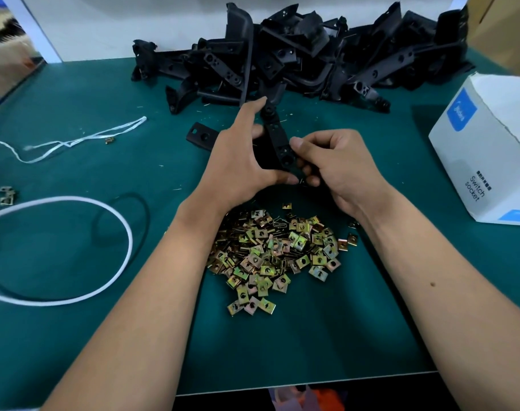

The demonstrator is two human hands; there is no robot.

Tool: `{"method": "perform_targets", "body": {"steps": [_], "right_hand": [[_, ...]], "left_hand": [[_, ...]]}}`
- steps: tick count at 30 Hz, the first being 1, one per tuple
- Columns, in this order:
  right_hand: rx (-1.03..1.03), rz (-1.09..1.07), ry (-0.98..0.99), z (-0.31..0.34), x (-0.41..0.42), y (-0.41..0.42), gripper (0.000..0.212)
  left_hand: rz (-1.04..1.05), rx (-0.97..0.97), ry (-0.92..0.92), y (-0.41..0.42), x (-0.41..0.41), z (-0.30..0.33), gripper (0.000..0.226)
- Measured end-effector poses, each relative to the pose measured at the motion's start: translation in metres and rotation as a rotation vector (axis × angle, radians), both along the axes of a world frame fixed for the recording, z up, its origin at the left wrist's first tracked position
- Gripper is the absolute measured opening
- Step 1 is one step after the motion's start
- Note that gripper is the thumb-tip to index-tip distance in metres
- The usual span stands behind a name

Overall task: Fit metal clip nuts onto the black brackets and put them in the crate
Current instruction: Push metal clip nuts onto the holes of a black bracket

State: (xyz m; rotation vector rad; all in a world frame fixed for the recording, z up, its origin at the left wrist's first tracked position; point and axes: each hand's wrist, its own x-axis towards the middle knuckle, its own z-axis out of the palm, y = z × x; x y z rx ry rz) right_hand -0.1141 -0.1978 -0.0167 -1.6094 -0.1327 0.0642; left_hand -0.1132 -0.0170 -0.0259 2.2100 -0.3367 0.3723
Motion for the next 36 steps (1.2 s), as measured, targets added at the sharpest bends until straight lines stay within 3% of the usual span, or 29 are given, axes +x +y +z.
{"method": "perform_targets", "body": {"steps": [15,25,36], "right_hand": [[0.025,-0.009,0.062,0.001,0.001,-0.002,0.023],[-0.064,0.005,0.035,0.001,0.000,-0.002,0.024],[-0.365,-0.064,-0.215,0.002,-0.003,0.007,0.022]], "left_hand": [[0.022,0.002,0.014,0.000,-0.004,0.004,0.126],[0.074,0.076,0.033,-0.004,-0.008,0.009,0.129],[0.206,0.225,-0.009,-0.010,-0.009,0.011,0.124]]}}
